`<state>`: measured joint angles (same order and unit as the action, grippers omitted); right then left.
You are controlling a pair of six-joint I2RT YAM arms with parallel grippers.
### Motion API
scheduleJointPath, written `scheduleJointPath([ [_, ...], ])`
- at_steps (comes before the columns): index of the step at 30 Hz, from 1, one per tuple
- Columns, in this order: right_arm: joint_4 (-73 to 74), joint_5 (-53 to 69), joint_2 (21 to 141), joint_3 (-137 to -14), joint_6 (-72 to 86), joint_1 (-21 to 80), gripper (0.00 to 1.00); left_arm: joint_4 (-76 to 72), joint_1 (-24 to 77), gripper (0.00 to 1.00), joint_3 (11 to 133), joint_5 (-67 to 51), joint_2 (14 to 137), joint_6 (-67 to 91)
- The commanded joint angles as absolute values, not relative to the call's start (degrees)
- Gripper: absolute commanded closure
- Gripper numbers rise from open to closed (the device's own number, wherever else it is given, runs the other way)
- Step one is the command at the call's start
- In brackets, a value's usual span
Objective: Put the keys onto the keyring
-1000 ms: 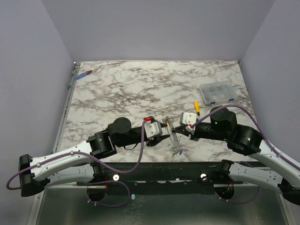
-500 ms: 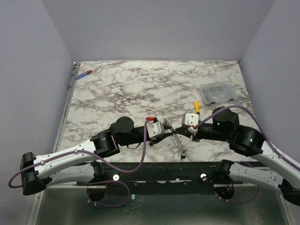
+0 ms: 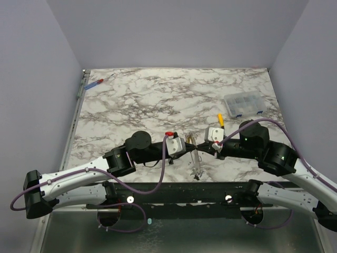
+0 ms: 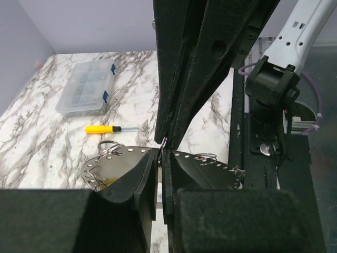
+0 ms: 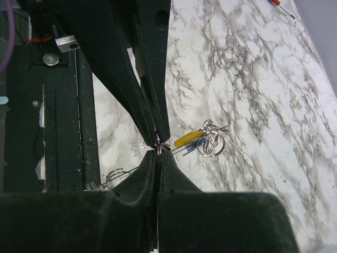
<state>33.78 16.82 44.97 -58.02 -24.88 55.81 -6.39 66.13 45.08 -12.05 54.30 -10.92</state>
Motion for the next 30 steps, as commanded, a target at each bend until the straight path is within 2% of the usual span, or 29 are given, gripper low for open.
scheduleJointPath([
  [1, 31.6, 18.7, 43.6, -58.3, -24.1, 55.9, 1.0, -7.7, 66.4, 0.94, 45.3, -13.4, 54.7, -10.9],
  [7, 31.7, 18.5, 43.0, -58.2, -23.8, 55.9, 0.99, -7.8, 66.4, 1.0, 44.7, -12.9, 53.7, -10.6],
  [30, 31.8, 17.7, 39.8, -57.7, -22.7, 55.9, 0.99, -7.9, 66.4, 1.0, 43.8, -11.9, 52.4, -9.5],
])
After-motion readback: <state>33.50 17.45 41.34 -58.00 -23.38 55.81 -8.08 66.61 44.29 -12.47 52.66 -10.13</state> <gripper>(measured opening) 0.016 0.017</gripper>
